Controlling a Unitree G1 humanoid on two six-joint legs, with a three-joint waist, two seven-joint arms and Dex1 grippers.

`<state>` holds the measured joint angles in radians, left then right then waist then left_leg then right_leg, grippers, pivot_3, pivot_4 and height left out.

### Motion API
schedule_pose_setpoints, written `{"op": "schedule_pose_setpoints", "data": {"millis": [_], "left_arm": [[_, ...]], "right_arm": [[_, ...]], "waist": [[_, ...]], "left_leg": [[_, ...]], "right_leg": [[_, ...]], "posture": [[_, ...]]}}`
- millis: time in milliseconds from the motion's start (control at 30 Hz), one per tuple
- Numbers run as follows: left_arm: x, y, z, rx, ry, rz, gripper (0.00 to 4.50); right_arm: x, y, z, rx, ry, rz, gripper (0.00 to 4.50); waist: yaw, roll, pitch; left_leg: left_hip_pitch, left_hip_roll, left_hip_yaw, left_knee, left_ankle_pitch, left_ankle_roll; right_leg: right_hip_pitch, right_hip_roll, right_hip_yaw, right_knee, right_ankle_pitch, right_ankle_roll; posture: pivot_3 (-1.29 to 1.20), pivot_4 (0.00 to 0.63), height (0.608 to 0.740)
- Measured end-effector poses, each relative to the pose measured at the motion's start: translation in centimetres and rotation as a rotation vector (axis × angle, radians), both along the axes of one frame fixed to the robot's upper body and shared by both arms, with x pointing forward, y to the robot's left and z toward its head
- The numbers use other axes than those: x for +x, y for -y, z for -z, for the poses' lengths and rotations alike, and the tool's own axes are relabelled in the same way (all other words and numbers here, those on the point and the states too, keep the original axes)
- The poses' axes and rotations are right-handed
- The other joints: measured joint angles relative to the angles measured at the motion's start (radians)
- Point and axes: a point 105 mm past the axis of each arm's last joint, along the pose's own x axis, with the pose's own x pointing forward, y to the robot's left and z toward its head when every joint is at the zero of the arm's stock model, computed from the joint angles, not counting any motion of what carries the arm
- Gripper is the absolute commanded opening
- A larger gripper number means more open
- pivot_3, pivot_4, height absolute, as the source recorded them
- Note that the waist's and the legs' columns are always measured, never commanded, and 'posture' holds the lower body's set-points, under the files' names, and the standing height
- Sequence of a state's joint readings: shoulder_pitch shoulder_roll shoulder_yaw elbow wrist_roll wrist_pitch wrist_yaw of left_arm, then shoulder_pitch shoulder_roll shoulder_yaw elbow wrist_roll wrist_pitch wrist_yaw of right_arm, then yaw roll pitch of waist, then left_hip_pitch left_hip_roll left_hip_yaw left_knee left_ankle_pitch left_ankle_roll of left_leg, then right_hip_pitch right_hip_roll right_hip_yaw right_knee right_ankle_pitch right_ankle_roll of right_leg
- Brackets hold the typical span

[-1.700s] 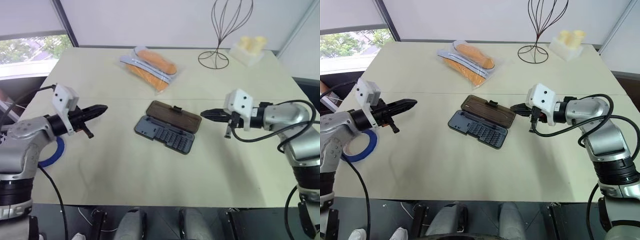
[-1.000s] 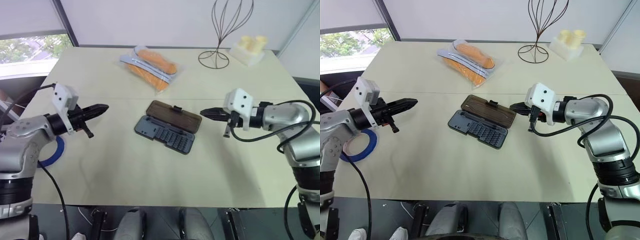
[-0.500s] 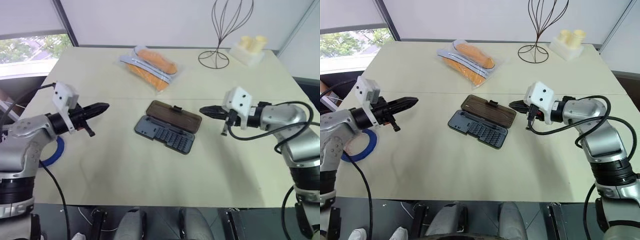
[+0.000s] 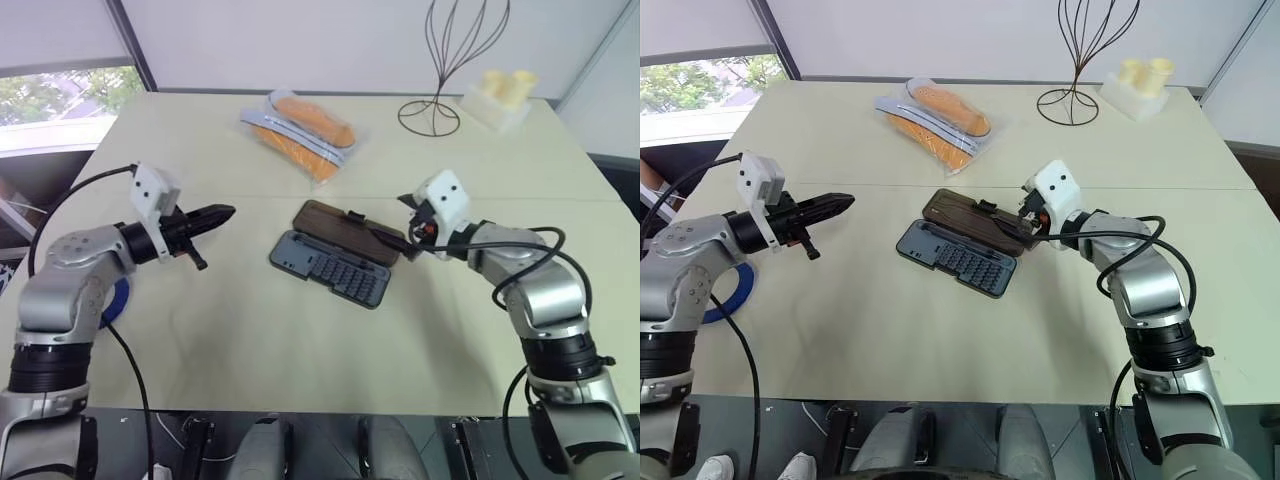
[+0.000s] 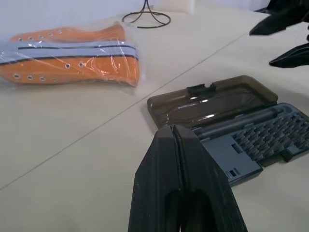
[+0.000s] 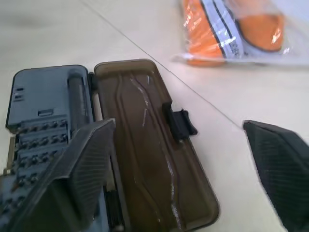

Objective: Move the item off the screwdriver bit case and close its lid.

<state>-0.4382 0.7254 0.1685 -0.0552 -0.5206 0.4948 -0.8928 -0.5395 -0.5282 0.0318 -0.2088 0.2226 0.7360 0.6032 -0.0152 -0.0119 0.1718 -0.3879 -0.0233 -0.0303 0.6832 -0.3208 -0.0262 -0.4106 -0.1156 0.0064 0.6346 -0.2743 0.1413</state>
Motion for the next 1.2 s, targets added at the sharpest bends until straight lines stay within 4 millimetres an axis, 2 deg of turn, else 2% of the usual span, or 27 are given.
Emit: {"op": "schedule_pose_setpoints", "data": {"millis": [267, 467, 633, 800, 833, 900, 1033, 1100, 1167, 1200], "left_arm": [[0.5, 0.6, 0.1, 0.016, 0.0, 0.027, 0.0], [0.7, 1.1, 0.3, 0.006, 0.001, 0.04, 0.0], [0.8, 1.3, 0.4, 0.005, 0.003, 0.04, 0.0], [0.8, 1.3, 0.5, 0.011, 0.002, 0.032, 0.0], [0.8, 1.2, 0.6, 0.011, 0.002, 0.032, 0.0], [0.7, 1.3, 0.6, 0.012, 0.002, 0.032, 0.0], [0.7, 1.2, 0.8, 0.013, 0.0, 0.028, 0.0], [0.6, 1.1, 0.9, 0.013, -0.004, 0.022, 0.0], [0.7, 1.1, 0.9, 0.013, -0.002, 0.019, 0.0], [0.7, 1.1, 0.9, 0.013, -0.002, 0.019, 0.0]], "right_arm": [[0.9, -0.1, 1.1, 0.057, -0.09, 0.16, 4.48], [1.1, 0.7, 3.8, -0.049, -0.189, 0.335, 4.48], [1.6, 1.1, 5.7, -0.039, -0.286, 0.467, 4.48], [1.9, 1.6, 5.8, 0.044, -0.365, 0.577, 4.48], [1.9, 1.7, 5.8, 0.057, -0.383, 0.59, 4.09], [1.8, 1.6, 5.8, 0.066, -0.404, 0.595, 3.69], [1.4, 1.1, 5.9, 0.07, -0.43, 0.574, 1.67], [1.4, 1.5, 5.7, 0.066, -0.427, 0.591, 0.66], [1.5, 1.4, 4.9, 0.069, -0.405, 0.589, 0.11], [1.5, 1.4, 4.7, 0.069, -0.398, 0.589, 0.11]], "waist": [[-0.002, 0.0, 0.0], [-0.004, 0.0, 0.0], [-0.006, 0.0, 0.0], [-0.007, 0.0, 0.0], [-0.007, 0.0, 0.0], [-0.007, 0.0, 0.0], [-0.003, 0.0, 0.0], [-0.003, 0.0, -0.001], [-0.006, 0.0, -0.001], [-0.006, 0.0, -0.001]], "left_leg": [[0.0, 0.0, 0.0, 0.0, 0.0, 0.0], [0.0, 0.0, 0.0, 0.0, 0.0, 0.0], [0.0, 0.0, 0.001, 0.0, 0.001, -0.001], [0.0, 0.0, 0.001, 0.0, 0.001, -0.001], [0.0, 0.0, 0.001, 0.0, 0.001, -0.001], [0.0, 0.0, 0.001, 0.0, 0.001, -0.001], [0.0, -0.001, 0.001, 0.0, 0.001, -0.001], [0.0, -0.001, 0.001, 0.0, 0.001, -0.001], [0.0, -0.001, 0.001, 0.0, 0.001, -0.001], [0.0, -0.001, 0.001, 0.0, 0.001, -0.001]], "right_leg": [[-0.001, 0.0, 0.0, 0.002, 0.0, 0.0], [-0.002, 0.0, 0.0, 0.006, 0.0, 0.0], [-0.006, 0.0, 0.0, 0.012, 0.0, 0.0], [-0.007, 0.0, 0.0, 0.013, 0.0, 0.0], [-0.007, 0.0, 0.0, 0.013, 0.0, 0.0], [-0.007, 0.0, 0.0, 0.013, 0.0, 0.0], [-0.006, 0.0, 0.0, 0.013, 0.0, 0.0], [-0.006, 0.0, 0.0, 0.013, 0.0, 0.0], [-0.006, 0.0, 0.0, 0.013, 0.0, 0.0], [-0.006, 0.0, 0.0, 0.013, 0.0, 0.0]], "posture": [[0.0, 0.15, 0.74], [0.0, 0.15, 0.74], [0.0, 0.15, 0.74], [0.0, 0.15, 0.74], [0.0, 0.15, 0.74], [0.0, 0.15, 0.74], [0.0, 0.15, 0.74], [0.0, 0.15, 0.74], [0.0, 0.15, 0.74], [0.0, 0.15, 0.74]]}}
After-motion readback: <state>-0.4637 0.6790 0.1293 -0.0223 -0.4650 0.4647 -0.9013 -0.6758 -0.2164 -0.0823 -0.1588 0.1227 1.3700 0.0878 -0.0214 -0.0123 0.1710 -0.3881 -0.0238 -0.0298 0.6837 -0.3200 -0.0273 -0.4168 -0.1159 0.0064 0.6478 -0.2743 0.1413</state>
